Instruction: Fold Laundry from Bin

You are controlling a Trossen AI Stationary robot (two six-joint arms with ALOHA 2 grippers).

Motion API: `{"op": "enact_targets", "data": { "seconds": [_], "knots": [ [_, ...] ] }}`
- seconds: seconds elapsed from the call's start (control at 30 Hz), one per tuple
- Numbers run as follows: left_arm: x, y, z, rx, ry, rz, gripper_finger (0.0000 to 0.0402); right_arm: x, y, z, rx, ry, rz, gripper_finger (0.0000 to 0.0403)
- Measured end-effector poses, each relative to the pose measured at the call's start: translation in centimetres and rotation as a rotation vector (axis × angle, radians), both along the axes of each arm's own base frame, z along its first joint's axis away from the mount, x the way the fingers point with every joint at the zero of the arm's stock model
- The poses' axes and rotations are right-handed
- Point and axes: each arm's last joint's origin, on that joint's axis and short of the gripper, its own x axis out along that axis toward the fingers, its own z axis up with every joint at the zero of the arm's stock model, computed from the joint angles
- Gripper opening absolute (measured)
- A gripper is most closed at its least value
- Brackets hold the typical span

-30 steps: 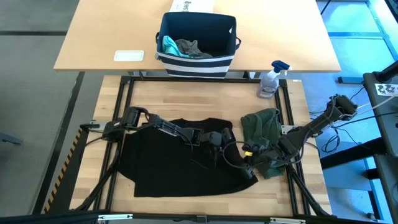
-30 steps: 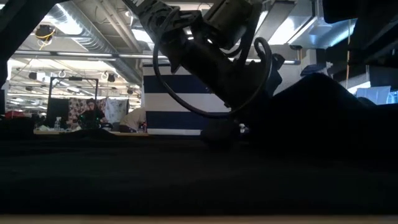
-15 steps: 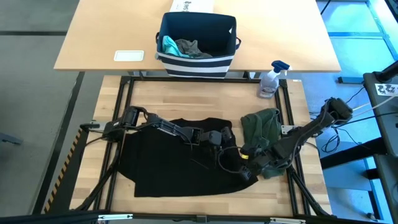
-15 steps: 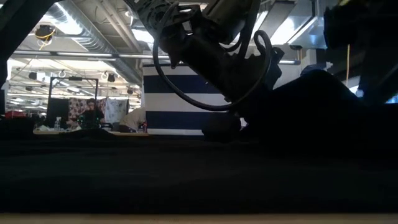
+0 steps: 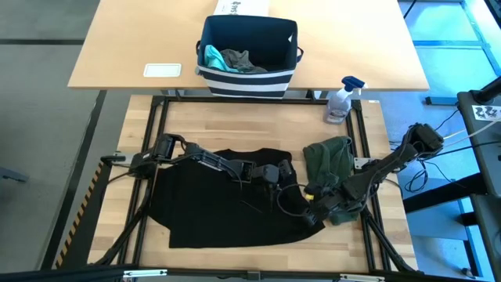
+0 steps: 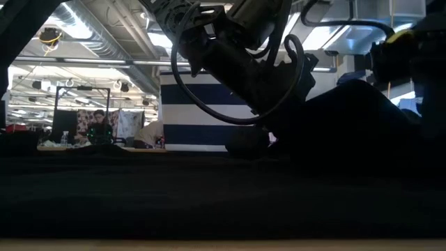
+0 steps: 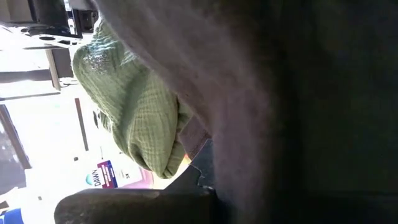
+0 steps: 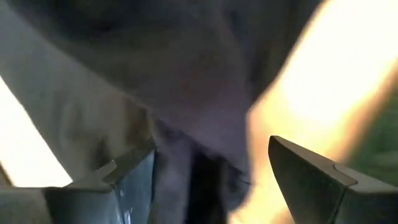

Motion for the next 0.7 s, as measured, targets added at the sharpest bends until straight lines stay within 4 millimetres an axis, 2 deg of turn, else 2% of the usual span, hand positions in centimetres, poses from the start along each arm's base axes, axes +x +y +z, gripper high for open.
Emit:
{"op": "enact_targets", "data": {
  "seconds": [0.17, 0.3, 0.5, 0.6, 0.7],
  "knots": [
    [0.0, 0.0, 0.0, -0.001, 0.0, 0.002, 0.0, -0.6, -0.4, -1.7, 0.101, -0.131, -0.01, 0.0291],
    [0.0, 0.0, 0.0, -0.002, 0.0, 0.004, 0.0, -1.6, -1.1, -2.9, 0.147, -0.16, -0.043, 0.0291],
    [0.0, 0.1, 0.0, 0.003, 0.005, 0.007, 0.0, -2.9, 0.0, -3.0, 0.182, -0.173, 0.024, 0.0284],
    [0.0, 0.3, 0.0, 0.006, 0.007, 0.01, 0.0, -3.5, 0.8, -2.8, 0.175, -0.202, 0.027, 0.0258],
    [0.0, 0.6, 0.0, 0.006, 0.008, 0.014, 0.0, -3.9, 1.2, -2.8, 0.157, -0.223, -0.002, 0.0205]
  ]
}}
